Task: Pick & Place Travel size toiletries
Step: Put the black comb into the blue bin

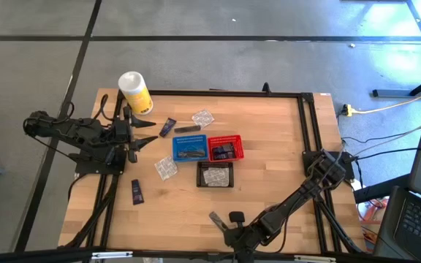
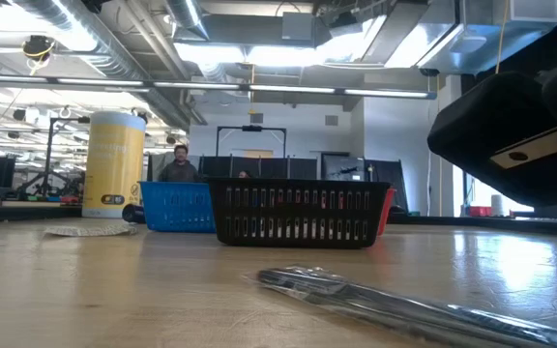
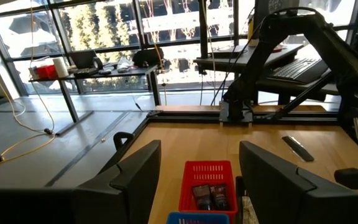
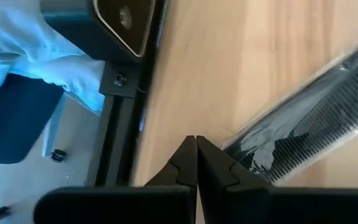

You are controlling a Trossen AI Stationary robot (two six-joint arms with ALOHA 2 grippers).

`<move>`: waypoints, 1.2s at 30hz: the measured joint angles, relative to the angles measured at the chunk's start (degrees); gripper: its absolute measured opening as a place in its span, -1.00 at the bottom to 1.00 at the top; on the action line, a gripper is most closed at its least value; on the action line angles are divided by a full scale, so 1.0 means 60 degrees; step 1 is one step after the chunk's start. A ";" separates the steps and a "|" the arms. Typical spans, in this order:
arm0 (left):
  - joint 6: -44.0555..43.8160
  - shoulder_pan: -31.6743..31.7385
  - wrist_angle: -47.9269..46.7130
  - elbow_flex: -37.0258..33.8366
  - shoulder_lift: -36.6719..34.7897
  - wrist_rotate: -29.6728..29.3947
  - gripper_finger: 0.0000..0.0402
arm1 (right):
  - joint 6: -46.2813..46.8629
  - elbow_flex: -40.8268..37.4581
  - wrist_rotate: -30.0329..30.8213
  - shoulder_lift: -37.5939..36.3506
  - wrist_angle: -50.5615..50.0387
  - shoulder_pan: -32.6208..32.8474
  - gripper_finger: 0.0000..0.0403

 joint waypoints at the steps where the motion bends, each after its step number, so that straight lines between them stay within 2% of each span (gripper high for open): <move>1: 0.0000 0.0000 -0.0005 0.0000 0.0001 0.0000 0.06 | -0.0003 -0.0004 0.0062 -0.0051 -0.0150 0.0000 -1.00; 6: 0.0000 0.0001 -0.0004 0.0000 -0.0001 0.0000 0.06 | 0.0465 -0.0060 0.0844 -0.0553 -0.1977 0.0018 -1.00; 11: 0.0000 -0.0001 -0.0004 0.0000 -0.0001 0.0000 0.06 | 0.0466 -0.0062 0.1554 -0.0961 -0.2037 0.0109 -1.00; 19: 0.0000 -0.0001 -0.0004 0.0000 -0.0001 0.0000 0.06 | 0.0818 -0.0067 0.1554 -0.0934 -0.2829 0.0018 -1.00; 25: 0.0000 0.0001 -0.0005 0.0000 -0.0001 0.0000 0.06 | 0.0865 -0.0066 0.1689 -0.0934 -0.2825 0.0001 -1.00; 36: -0.0004 -0.0001 -0.0007 0.0000 0.0001 0.0000 0.06 | 0.0994 0.0000 0.0706 -0.0542 -0.2606 -0.0306 -1.00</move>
